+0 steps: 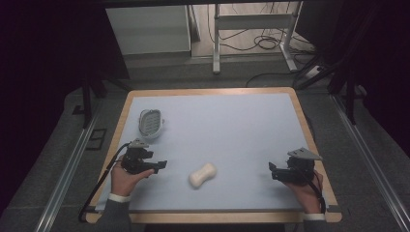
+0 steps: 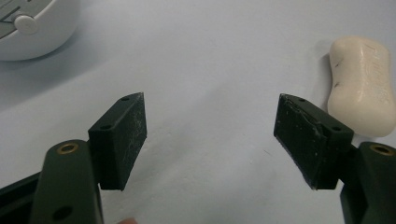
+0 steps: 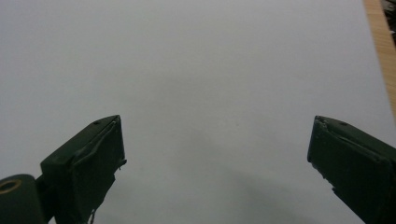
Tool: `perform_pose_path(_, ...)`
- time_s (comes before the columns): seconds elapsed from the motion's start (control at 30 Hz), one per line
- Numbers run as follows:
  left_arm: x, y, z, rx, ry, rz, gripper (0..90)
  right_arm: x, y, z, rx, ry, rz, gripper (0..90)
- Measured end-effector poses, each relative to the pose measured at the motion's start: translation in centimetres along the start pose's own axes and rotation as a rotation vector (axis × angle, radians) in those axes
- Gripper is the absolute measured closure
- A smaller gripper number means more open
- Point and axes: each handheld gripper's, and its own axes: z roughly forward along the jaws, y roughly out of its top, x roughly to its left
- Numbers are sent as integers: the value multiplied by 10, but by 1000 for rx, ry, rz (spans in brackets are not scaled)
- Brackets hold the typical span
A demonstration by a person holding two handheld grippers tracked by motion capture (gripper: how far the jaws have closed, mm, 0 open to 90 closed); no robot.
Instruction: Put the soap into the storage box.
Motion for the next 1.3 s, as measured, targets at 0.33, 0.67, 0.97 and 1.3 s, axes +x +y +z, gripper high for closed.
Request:
perform_pose_path(0.33, -3, -3, -7, -7, 2, 0, 252, -2, -1, -4, -10, 18, 2, 45)
perform_pose_path(0.67, -7, -1, -15, -18, 6, 20, 243, -7, -5, -9, -26, 20, 30, 49)
perform_pose_path(0.97, -18, 7, -17, 43, 24, 85, 253, -10, -6, -12, -29, 18, 36, 53)
perform_pose_path(1.3, -23, 25, -30, 63, 35, 129, 244, -10, -7, -12, -14, 14, 24, 58)
